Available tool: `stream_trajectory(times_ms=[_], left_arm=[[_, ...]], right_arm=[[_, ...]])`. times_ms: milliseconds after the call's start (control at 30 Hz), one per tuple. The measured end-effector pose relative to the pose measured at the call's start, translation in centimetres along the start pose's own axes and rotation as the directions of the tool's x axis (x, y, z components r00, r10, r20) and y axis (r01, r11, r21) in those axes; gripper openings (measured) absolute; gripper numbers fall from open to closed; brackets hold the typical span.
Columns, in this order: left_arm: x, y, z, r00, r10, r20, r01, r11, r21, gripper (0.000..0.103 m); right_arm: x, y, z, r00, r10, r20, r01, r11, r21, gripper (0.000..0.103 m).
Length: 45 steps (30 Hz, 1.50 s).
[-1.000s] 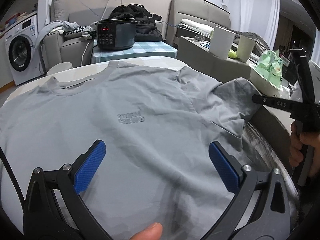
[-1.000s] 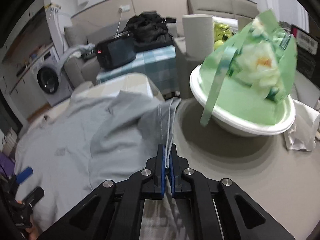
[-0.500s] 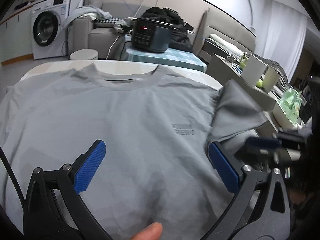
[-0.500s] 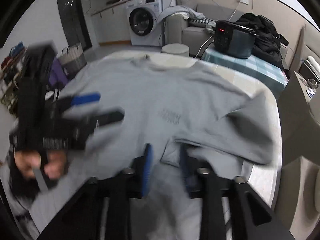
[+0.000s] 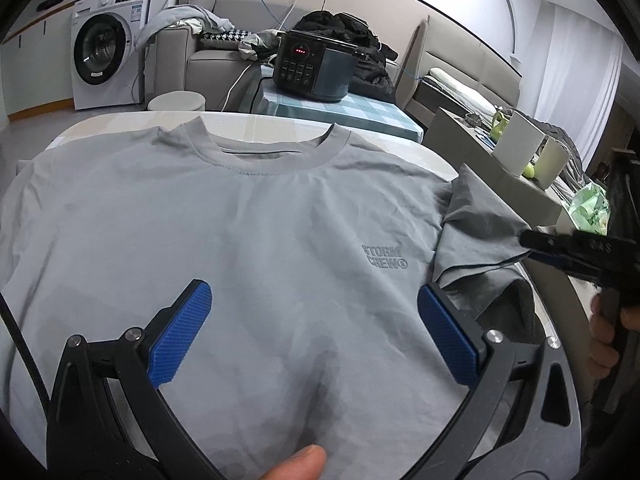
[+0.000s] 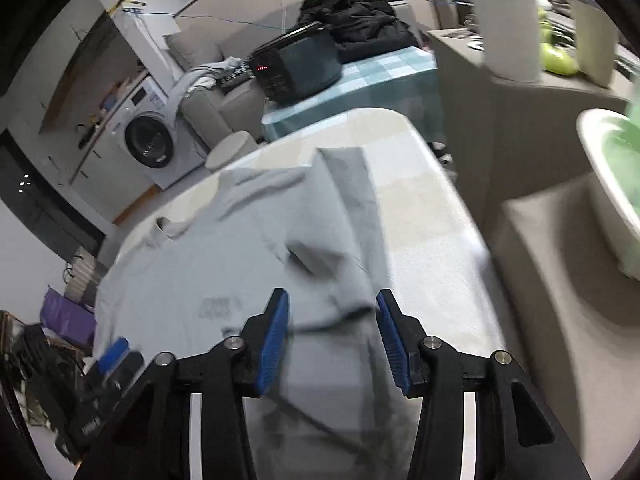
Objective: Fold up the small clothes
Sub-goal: 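Fold the gripped side of the shirt inward over the body with the right gripper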
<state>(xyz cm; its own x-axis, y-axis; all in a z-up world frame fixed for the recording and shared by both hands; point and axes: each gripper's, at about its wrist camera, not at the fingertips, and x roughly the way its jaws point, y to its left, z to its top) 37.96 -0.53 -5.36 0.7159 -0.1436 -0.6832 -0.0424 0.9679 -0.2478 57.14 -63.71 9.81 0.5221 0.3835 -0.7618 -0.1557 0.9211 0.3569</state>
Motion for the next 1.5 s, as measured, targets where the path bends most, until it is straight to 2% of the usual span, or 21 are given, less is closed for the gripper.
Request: stream_trajectory(times_ms=[33,100,167,200,233,300,333,433,533,700,867,933,1000,1100,1167,1233,1333,1367,1433,1467,1500], left_arm=[[0.2,-0.1,-0.1,1.0,0.002,-0.003,-0.002,1.0,0.0,0.102],[0.4,-0.1,-0.2,1.0,0.004,-0.009,-0.004,1.0,0.004,0.102],[0.4,-0.2,-0.3,1.0,0.009,-0.009,-0.009,1.0,0.006,0.102],[0.4,-0.2,-0.3,1.0,0.009,-0.009,-0.009,1.0,0.005,0.102],[0.4,-0.1,-0.3,1.0,0.009,-0.01,-0.009,1.0,0.004,0.102],[0.4,0.1,-0.2,1.0,0.019,-0.009,-0.019,1.0,0.002,0.102],[0.2,0.2,-0.2,1.0,0.02,-0.007,-0.02,1.0,-0.002,0.102],[0.0,0.6,-0.1,1.0,0.013,-0.004,-0.013,1.0,-0.025,0.102],[-0.3,0.6,0.0,1.0,0.016,0.007,-0.016,1.0,-0.025,0.102],[-0.5,0.4,0.0,1.0,0.015,0.01,-0.015,1.0,-0.021,0.102],[-0.1,0.4,-0.2,1.0,0.022,-0.004,-0.022,1.0,-0.009,0.102],[0.1,0.5,-0.2,1.0,0.026,-0.005,-0.026,1.0,-0.011,0.102],[0.0,0.7,-0.1,1.0,0.028,-0.004,-0.028,0.999,-0.018,0.102],[0.0,1.1,0.0,1.0,0.023,-0.002,-0.023,0.999,-0.037,0.102],[0.0,1.3,0.1,1.0,0.02,-0.001,-0.02,0.999,-0.048,0.102],[-0.1,1.4,0.2,1.0,0.018,0.0,-0.018,0.999,-0.051,0.102],[-0.1,1.7,0.3,1.0,0.024,0.008,-0.023,0.998,-0.061,0.102],[0.0,1.9,0.3,1.0,0.022,0.006,-0.021,0.997,-0.067,0.102],[0.1,2.2,0.3,1.0,0.023,0.003,-0.022,0.997,-0.08,0.102],[0.1,2.3,0.4,1.0,0.025,0.004,-0.025,0.996,-0.084,0.102],[0.0,2.4,0.4,1.0,0.027,0.006,-0.026,0.996,-0.088,0.102]], right_arm=[[0.6,0.8,0.5,1.0,-0.005,0.004,0.005,1.0,-0.02,0.01],[1.3,3.3,2.1,0.999,-0.006,0.036,0.009,0.997,-0.077,0.005],[1.4,5.8,3.7,0.991,0.099,0.089,-0.089,0.99,-0.109,0.007],[1.4,6.9,4.6,0.983,0.156,0.099,-0.143,0.982,-0.119,0.027],[1.3,7.7,5.0,0.98,0.176,0.09,-0.165,0.979,-0.121,0.06],[0.7,8.9,5.7,0.974,0.203,0.1,-0.187,0.972,-0.143,0.074],[-0.3,9.3,5.4,0.971,0.196,0.14,-0.168,0.968,-0.189,0.074],[-1.6,9.1,3.6,0.987,0.013,0.162,0.036,0.955,-0.294,0.075],[-1.4,7.5,1.2,0.988,-0.098,0.118,0.134,0.928,-0.347,0.075],[-1.5,4.6,-4.5,0.979,-0.193,0.071,0.204,0.868,-0.453,0.075],[-0.6,6.2,-8.8,0.967,-0.234,0.102,0.25,0.788,-0.562,0.068],[-0.2,7.1,-9.7,0.979,-0.197,0.048,0.192,0.824,-0.533,0.062],[-0.5,7.3,-10.1,0.996,-0.094,0.0,0.084,0.888,-0.452,0.061],[0.7,6.2,-9.6,0.998,-0.007,-0.062,-0.01,0.965,-0.26,0.059],[2.0,5.1,-9.3,0.996,-0.006,-0.085,-0.005,0.993,-0.119,0.043],[2.1,4.5,-9.0,0.999,0.006,-0.048,-0.008,0.999,-0.033,0.029],[2.8,4.5,-8.0,0.996,0.078,-0.049,-0.075,0.995,0.063,0.004],[2.8,4.6,-7.9,0.995,0.089,-0.034,-0.086,0.993,0.087,0.004],[2.4,4.4,-7.7,0.982,0.188,0.002,-0.186,0.968,0.167,0.004],[2.3,4.1,-7.8,0.967,0.253,0.016,-0.25,0.943,0.221,0.004],[2.3,4.1,-7.8,0.961,0.275,0.017,-0.271,0.931,0.245,0.004]])
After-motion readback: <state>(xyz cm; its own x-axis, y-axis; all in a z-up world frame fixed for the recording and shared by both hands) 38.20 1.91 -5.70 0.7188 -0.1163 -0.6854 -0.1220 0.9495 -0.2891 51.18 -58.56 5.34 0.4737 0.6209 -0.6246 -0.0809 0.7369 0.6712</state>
